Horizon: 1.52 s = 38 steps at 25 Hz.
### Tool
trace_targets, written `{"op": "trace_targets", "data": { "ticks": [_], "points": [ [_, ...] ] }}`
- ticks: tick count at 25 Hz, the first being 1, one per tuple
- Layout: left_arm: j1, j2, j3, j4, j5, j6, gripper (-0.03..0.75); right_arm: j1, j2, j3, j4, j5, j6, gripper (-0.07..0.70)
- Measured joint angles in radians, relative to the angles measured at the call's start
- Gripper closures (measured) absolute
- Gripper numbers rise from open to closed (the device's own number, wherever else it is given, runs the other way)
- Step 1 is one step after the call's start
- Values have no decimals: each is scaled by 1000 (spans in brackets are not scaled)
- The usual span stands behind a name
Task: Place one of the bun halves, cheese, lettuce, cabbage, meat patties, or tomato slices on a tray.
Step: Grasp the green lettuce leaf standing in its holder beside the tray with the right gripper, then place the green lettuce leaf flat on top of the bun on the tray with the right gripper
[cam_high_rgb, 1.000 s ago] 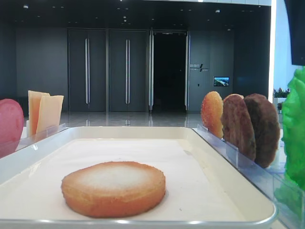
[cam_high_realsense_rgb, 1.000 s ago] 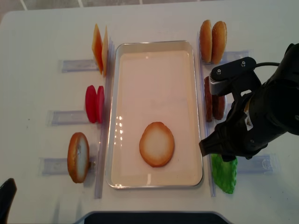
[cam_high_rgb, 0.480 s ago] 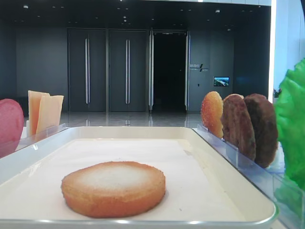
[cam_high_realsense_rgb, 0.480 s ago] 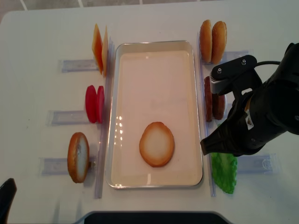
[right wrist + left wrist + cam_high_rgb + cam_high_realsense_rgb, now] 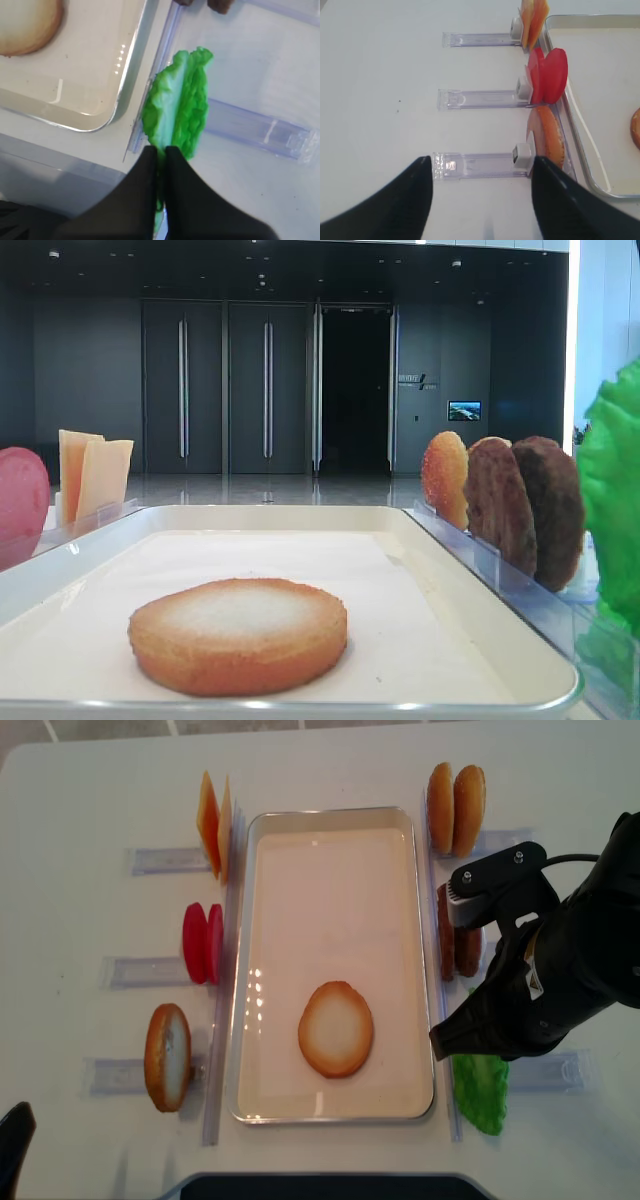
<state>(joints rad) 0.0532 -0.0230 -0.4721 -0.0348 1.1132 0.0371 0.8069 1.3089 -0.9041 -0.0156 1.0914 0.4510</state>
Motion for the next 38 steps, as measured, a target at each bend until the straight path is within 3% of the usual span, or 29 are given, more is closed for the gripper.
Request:
{"op": "trace_targets", "data": {
  "ticks": [11, 18, 21, 26, 33, 38],
  "points": [
    [0, 0, 0, 0, 0, 0, 244, 0, -74, -166, 37, 122, -42, 595],
    [0, 0, 0, 0, 0, 0, 244, 0, -107, -192, 42, 131, -49, 595],
    [0, 0, 0, 0, 0, 0, 244, -10, -107, -192, 93, 107, -72, 595],
    [0, 0, 0, 0, 0, 0, 244, -106, -105, -174, 319, 6, -206, 595],
    [0, 0, 0, 0, 0, 0, 244, -266, -103, -20, 798, -140, -539, 595],
    [0, 0, 0, 0, 0, 0, 244, -300, -90, 75, 1135, -209, -789, 595]
  ]
}}
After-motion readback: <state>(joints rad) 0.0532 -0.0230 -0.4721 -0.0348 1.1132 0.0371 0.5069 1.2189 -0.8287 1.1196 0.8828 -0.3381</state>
